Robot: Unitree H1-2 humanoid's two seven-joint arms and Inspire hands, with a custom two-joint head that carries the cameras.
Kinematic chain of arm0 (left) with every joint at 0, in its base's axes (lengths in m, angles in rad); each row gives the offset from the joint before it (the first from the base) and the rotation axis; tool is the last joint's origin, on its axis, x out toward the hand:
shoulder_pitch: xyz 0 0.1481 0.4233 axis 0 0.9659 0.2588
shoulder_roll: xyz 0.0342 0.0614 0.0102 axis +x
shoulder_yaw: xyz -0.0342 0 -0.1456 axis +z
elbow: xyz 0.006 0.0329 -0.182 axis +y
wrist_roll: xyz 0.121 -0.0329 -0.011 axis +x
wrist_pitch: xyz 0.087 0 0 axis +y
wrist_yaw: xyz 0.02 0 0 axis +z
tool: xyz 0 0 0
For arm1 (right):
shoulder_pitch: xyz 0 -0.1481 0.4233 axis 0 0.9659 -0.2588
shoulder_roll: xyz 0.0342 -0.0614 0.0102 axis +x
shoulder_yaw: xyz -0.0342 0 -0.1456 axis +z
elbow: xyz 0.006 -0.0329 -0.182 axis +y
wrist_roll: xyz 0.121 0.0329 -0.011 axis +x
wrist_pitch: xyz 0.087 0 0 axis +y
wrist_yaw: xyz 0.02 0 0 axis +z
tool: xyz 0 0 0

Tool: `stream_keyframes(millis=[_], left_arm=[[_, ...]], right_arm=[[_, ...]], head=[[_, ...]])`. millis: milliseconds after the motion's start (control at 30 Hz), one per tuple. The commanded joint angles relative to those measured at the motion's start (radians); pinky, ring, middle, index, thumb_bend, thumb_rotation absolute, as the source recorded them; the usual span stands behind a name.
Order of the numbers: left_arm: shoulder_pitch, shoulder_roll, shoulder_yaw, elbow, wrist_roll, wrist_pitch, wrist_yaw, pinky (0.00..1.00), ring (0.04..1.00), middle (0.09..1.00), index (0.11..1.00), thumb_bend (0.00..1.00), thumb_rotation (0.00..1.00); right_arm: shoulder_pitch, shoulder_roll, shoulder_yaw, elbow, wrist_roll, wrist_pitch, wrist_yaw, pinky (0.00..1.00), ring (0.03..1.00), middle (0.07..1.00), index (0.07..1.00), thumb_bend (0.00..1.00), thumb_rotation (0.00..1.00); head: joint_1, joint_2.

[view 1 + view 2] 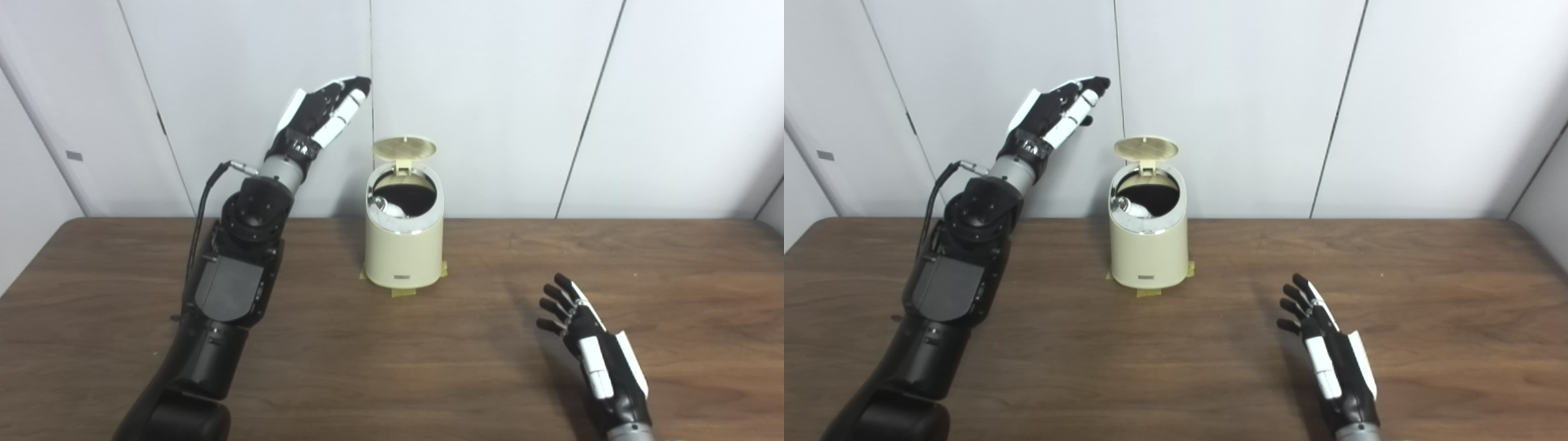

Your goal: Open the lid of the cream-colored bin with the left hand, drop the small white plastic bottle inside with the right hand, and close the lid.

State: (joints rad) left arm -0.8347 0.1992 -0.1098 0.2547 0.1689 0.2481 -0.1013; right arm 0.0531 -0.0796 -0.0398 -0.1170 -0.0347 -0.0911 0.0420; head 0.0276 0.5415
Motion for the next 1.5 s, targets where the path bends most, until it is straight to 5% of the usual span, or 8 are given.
stream_keyframes(millis=[0, 267, 500, 700, 1033, 1467], left_arm=[[-0.082, 0.024, -0.017, -0.006, 0.028, -0.042, -0.019, 0.82, 0.863, 0.856, 0.832, 0.44, 0.79], [-0.092, 0.083, -0.160, -0.078, 0.222, 0.006, -0.076, 0.81, 0.852, 0.846, 0.812, 0.47, 0.79], [-0.120, 0.135, -0.270, -0.059, 0.395, -0.039, -0.117, 0.76, 0.825, 0.835, 0.816, 0.53, 0.77], [-0.115, 0.157, -0.301, -0.085, 0.481, -0.049, -0.156, 0.78, 0.878, 0.864, 0.818, 0.56, 0.81], [-0.099, 0.185, -0.335, -0.151, 0.600, -0.084, -0.223, 0.73, 0.812, 0.801, 0.798, 0.56, 0.82], [-0.055, 0.190, -0.335, -0.240, 0.664, -0.068, -0.352, 0.76, 0.853, 0.825, 0.811, 0.61, 0.81]], right_arm=[[-0.001, 0.010, 0.006, 0.011, 0.004, -0.032, -0.007, 0.79, 0.890, 0.906, 0.931, 0.60, 1.00], [-0.009, 0.011, 0.007, 0.027, 0.003, -0.028, -0.010, 0.81, 0.894, 0.907, 0.937, 0.59, 1.00], [-0.011, 0.013, 0.010, 0.034, -0.001, -0.026, -0.011, 0.81, 0.890, 0.900, 0.934, 0.58, 1.00], [-0.011, 0.012, 0.011, 0.039, -0.013, -0.029, -0.016, 0.80, 0.887, 0.898, 0.936, 0.59, 1.00], [-0.009, 0.013, 0.001, 0.039, -0.002, -0.017, -0.015, 0.78, 0.875, 0.889, 0.935, 0.58, 1.00], [-0.014, 0.015, -0.006, 0.043, 0.007, 0.003, -0.020, 0.76, 0.863, 0.880, 0.931, 0.55, 1.00]], head=[[-0.002, 0.001], [-0.004, 0.000], [-0.005, 0.000], [-0.007, 0.001], [-0.011, 0.007], [-0.022, 0.025]])
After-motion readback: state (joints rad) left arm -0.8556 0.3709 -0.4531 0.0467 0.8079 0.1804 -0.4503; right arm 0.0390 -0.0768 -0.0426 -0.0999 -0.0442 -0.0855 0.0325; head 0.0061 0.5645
